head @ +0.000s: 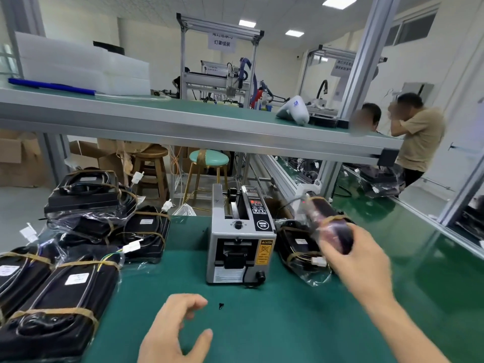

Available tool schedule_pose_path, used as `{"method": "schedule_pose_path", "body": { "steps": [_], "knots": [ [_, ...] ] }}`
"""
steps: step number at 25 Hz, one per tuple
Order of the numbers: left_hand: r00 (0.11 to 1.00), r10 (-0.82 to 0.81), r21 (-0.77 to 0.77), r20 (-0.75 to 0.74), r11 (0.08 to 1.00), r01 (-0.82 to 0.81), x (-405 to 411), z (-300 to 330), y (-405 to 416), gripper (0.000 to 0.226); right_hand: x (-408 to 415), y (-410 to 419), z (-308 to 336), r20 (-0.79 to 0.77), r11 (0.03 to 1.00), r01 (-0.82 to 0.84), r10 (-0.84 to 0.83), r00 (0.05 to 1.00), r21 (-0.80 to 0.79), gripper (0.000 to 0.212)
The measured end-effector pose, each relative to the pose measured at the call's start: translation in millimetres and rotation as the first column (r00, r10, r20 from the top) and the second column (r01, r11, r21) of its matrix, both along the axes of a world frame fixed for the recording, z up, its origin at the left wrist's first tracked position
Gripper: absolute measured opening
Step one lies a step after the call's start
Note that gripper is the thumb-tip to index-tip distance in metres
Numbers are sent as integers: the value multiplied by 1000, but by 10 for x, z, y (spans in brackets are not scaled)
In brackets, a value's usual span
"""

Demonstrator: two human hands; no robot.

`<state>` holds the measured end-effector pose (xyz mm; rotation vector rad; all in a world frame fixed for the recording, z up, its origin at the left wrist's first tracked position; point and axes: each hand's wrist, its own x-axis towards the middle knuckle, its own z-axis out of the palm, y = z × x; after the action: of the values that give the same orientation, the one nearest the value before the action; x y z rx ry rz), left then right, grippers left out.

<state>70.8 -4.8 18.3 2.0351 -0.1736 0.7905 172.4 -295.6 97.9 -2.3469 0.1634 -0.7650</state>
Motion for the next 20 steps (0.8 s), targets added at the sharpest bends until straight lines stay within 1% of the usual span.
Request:
{"method": "schedule_pose_path", "body": {
  "steps": [1, 2, 3, 4, 5, 6, 7, 8, 9, 10, 11, 12, 13, 14, 15, 16, 17, 18, 19, 20],
  "knots": [
    [996, -50, 89, 73, 995, 43, -10, 79, -104, 42, -189, -67, 118, -43, 984, -4, 12, 999, 177, 27],
    [985, -99, 198, 141, 978, 70, -24, 154, -228, 43, -359, -92, 233, -102, 932, -41, 83, 991, 359, 27],
    [973, -141, 301, 183, 950, 81, -53, 235, -377, 44, -499, -86, 324, -171, 842, -85, 205, 964, 532, 30],
    [958, -176, 377, 226, 923, 81, -90, 308, -537, 38, -612, -43, 374, -246, 732, -98, 347, 905, 674, 36],
    [940, -205, 434, 272, 898, 70, -126, 359, -687, 28, -717, 61, 388, -297, 623, -84, 481, 825, 778, 41],
    [928, -223, 487, 299, 872, 52, -178, 392, -822, 24, -815, 199, 370, -331, 546, -54, 581, 744, 836, 40],
    [925, -234, 533, 300, 845, 40, -230, 414, -899, 29, -885, 347, 328, -353, 500, -30, 652, 671, 865, 38],
    [925, -233, 558, 301, 829, 27, -273, 415, -910, 32, -940, 493, 277, -371, 474, -10, 701, 609, 881, 40],
    [924, -216, 537, 316, 844, 14, -293, 420, -866, 31, -974, 607, 223, -384, 460, 5, 735, 559, 888, 44],
    [924, -173, 447, 342, 894, 2, -292, 425, -777, 27, -989, 708, 187, -385, 445, 9, 763, 519, 895, 47],
    [944, -121, 272, 307, 962, 35, -288, 435, -655, 32, -994, 792, 174, -376, 440, -13, 784, 494, 898, 51],
    [973, -106, 42, 204, 994, 99, -270, 468, -515, 43, -996, 854, 177, -372, 468, -74, 779, 505, 880, 53],
    [985, -142, -198, 94, 967, 158, -240, 491, -370, 55, -992, 893, 165, -359, 543, -194, 742, 565, 817, 51],
    [983, -181, -369, 26, 912, 178, -198, 498, -225, 63, -992, 925, 147, -305, 652, -353, 677, 670, 671, 43],
    [978, -208, -461, -12, 869, 179, -151, 506, -91, 69, -1003, 957, 145, -157, 743, -506, 618, 771, 438, 30],
    [974, -227, -506, -28, 843, 182, -126, 520, 23, 73, -1015, 1017, 160, 11, 762, -617, 628, 778, 195, 19],
    [965, -260, -535, -20, 819, 210, -97, 527, 115, 79, -1004, 1085, 167, 107, 716, -698, 695, 711, -10, 16],
    [951, -308, -553, 4, 792, 258, -79, 518, 182, 82, -974, 1159, 155, 118, 634, -753, 773, 623, -175, 24],
    [931, -363, -560, 32, 765, 317, -60, 500, 229, 83, -917, 1231, 149, 78, 550, -784, 830, 553, -288, 33],
    [909, -413, -568, 52, 737, 367, -40, 482, 259, 84, -836, 1291, 155, 20, 500, -796, 850, 526, -340, 43]
  ]
}}
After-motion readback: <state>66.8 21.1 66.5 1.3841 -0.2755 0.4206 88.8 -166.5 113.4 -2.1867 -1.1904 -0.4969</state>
